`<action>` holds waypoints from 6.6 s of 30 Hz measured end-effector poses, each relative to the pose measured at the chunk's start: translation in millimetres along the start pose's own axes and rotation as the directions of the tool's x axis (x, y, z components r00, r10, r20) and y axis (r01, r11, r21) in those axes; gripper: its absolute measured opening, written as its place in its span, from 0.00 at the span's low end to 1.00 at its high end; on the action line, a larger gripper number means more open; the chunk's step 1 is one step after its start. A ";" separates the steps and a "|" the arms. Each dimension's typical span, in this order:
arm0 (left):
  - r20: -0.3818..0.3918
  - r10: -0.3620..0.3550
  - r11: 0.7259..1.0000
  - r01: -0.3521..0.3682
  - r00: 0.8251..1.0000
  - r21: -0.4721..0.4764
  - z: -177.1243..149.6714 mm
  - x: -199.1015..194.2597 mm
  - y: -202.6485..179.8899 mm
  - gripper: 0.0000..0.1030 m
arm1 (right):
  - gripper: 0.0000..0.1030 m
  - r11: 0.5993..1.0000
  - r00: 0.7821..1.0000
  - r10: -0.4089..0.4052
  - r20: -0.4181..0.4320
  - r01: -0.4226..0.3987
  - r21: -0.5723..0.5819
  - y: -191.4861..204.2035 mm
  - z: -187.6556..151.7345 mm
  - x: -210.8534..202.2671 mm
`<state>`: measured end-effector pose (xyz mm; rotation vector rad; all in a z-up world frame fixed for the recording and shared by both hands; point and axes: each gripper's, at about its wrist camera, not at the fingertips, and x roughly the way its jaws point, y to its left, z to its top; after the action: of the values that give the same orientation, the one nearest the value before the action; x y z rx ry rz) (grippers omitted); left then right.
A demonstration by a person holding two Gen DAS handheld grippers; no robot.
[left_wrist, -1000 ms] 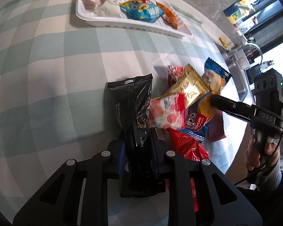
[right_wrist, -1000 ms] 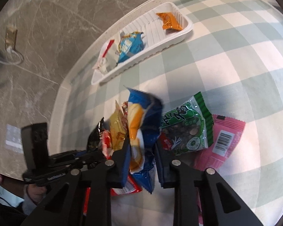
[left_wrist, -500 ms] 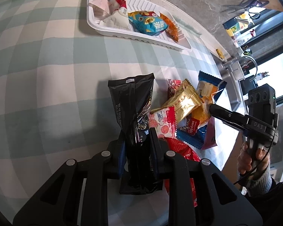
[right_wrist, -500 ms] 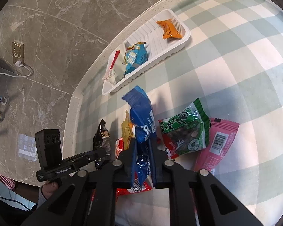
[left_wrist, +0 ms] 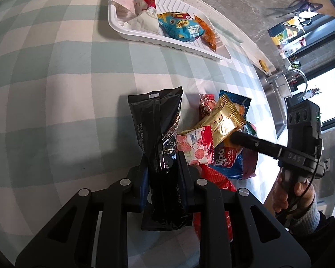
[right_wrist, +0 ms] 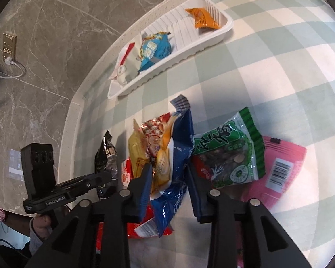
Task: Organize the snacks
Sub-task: 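Lift the black bag with the left tool while the right tool lifts the blue bag toward the tray, then lower the black bag into the tray and open the left tool while the right tool releases the blue bag, then grasp the red bag with the left tool while the right tool grasps the pink bar, then carry the red bag with the left tool while the right tool carries the pink bar to the tray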
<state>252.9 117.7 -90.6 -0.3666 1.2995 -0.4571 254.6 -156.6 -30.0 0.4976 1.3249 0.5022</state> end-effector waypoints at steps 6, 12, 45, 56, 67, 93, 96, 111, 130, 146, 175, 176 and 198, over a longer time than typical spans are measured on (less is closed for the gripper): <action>0.008 -0.005 1.000 0.005 1.000 -0.005 0.0 -4.6 0.1 0.20 | 0.27 1.000 1.000 0.024 -0.007 -0.025 -0.013 0.0 -3.4 1.8; 0.024 -0.020 1.000 0.020 1.000 -0.013 3.9 -11.1 1.0 0.20 | 0.26 0.995 0.996 0.086 0.031 -0.087 0.042 -10.6 1.7 -18.1; 0.152 -0.079 0.995 0.070 0.985 0.065 178.9 -44.5 -16.1 0.20 | 0.26 0.990 0.982 0.136 0.130 -0.131 -0.043 -2.8 140.3 -47.6; 0.128 -0.054 0.996 0.043 0.990 0.081 233.4 -8.4 -20.0 0.20 | 0.26 0.992 0.992 0.085 0.095 -0.075 -0.106 2.9 195.4 -13.8; 0.123 0.045 0.990 -0.060 0.991 0.124 262.8 22.7 -20.7 0.20 | 0.26 0.991 0.998 0.015 0.060 -0.007 -0.131 -2.3 223.8 17.6; 0.218 0.081 0.975 -0.123 0.973 0.187 192.2 -30.2 -46.5 0.22 | 0.47 0.975 0.986 -0.028 0.162 0.062 -0.213 38.5 190.5 -33.9; 0.206 0.079 0.970 -0.123 0.975 0.210 165.7 -38.2 -51.1 0.22 | 0.49 0.976 0.985 -0.013 0.173 0.050 -0.210 42.0 175.1 -48.9; 0.059 0.061 0.951 -0.076 0.996 0.301 51.7 -24.9 -59.4 0.22 | 0.57 0.975 0.975 -0.081 0.207 0.121 -0.188 33.8 73.6 -92.8; -0.122 0.015 0.912 0.036 0.992 0.409 -4.7 -8.3 -69.5 0.22 | 0.61 0.979 0.969 -0.198 0.146 0.202 -0.016 -11.8 -37.7 -93.5; -0.210 0.065 0.882 0.043 0.976 0.470 -58.0 -3.5 -97.8 0.47 | 0.63 0.969 0.961 -0.243 0.131 0.247 -0.016 -20.8 -52.7 -71.2; -0.203 0.156 0.897 -0.052 0.967 0.439 -69.9 28.9 -77.9 0.45 | 0.40 0.968 0.962 -0.247 0.118 0.250 -0.013 -28.6 -37.0 -46.5; -0.200 0.153 0.897 -0.051 0.968 0.439 -70.0 28.7 -77.8 0.43 | 0.26 0.967 0.960 -0.253 0.117 0.256 -0.009 -29.9 -36.3 -46.0; -0.177 -0.019 0.933 0.081 0.984 0.350 -59.4 -5.0 -75.7 0.31 | 0.22 0.988 0.984 -0.083 0.159 0.060 0.143 -52.4 -48.3 -91.0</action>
<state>185.3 55.2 -62.1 -0.0560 1.3430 -0.7678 194.7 -250.7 0.7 0.5906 1.2185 0.3044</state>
